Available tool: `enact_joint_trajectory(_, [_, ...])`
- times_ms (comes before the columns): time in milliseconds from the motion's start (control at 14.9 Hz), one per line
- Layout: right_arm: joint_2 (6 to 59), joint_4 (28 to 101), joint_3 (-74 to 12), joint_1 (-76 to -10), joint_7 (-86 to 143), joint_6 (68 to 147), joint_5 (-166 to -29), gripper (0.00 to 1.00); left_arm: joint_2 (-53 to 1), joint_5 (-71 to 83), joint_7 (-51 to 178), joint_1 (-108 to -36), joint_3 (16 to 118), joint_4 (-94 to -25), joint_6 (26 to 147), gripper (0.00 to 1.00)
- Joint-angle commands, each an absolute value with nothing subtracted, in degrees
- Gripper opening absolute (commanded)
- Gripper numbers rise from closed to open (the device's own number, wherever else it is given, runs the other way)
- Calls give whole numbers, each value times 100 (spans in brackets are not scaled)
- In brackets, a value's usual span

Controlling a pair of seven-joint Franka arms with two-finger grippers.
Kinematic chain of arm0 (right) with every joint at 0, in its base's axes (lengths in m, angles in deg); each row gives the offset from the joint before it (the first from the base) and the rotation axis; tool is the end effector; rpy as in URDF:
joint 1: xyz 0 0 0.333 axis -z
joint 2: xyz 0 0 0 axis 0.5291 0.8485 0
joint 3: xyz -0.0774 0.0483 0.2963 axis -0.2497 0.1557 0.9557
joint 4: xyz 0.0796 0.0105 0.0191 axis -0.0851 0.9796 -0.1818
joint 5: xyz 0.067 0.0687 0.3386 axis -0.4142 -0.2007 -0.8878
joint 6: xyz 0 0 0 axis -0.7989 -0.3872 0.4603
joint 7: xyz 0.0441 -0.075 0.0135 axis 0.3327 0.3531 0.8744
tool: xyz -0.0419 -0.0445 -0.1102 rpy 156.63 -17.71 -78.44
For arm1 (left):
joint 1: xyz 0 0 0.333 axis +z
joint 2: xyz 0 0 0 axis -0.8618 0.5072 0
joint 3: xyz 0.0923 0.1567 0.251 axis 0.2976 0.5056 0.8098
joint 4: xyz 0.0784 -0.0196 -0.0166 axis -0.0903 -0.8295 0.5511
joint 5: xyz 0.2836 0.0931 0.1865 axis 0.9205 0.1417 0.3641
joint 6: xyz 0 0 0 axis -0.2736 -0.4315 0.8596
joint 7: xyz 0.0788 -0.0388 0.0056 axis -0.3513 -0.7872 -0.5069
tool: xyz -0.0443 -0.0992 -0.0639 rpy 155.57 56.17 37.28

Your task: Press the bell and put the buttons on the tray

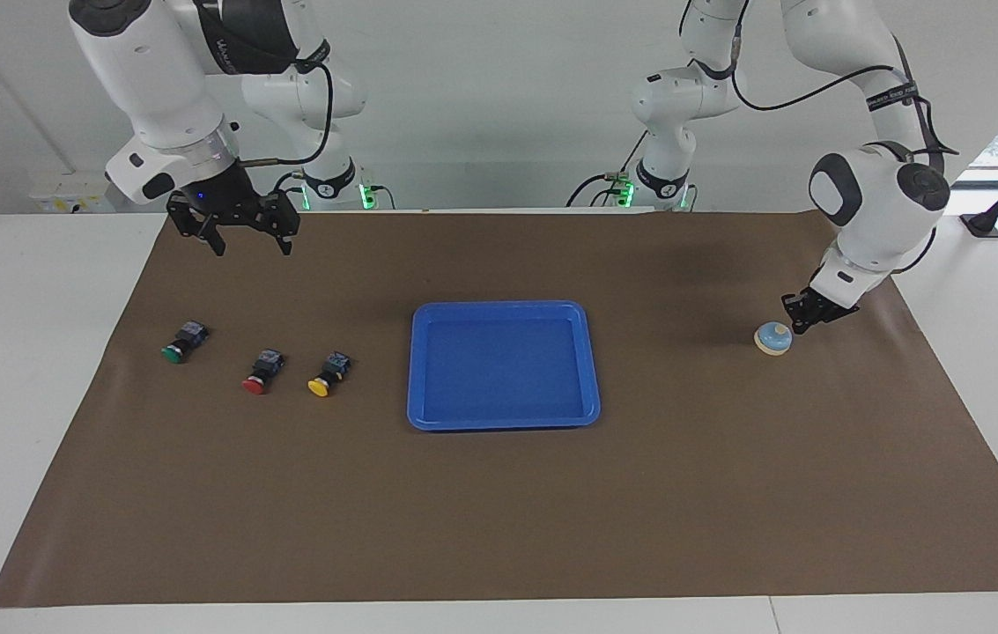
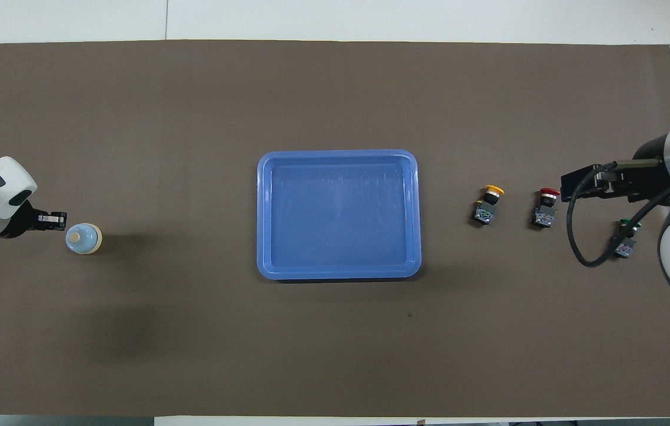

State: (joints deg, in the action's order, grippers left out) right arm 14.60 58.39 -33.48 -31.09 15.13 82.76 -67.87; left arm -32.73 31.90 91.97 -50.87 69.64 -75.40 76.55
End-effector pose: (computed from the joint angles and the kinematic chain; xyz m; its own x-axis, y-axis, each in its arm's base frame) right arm 0.4986 0.0367 0.5695 0.9988 -0.0267 -0.0408 -0.0272 -0.9996 -0.0125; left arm 0.4996 0.0739 0.3611 0.9955 -0.0937 -0.0109 -0.0938 -0.9956 -0.0085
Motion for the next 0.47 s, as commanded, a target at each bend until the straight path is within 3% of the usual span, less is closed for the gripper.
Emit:
enact_joint_trajectory(0, [1359,5927,-3298,-3028,1471,8261,-6884,100,-3426,3214,9264,-5003,6924,-7744,7827,0])
enact_joint_trajectory(402, [1359,5927,-3298,-3028,1471,8261,-6875,100,-3469,3214,9246,-5082,6924,-7902,7809,1])
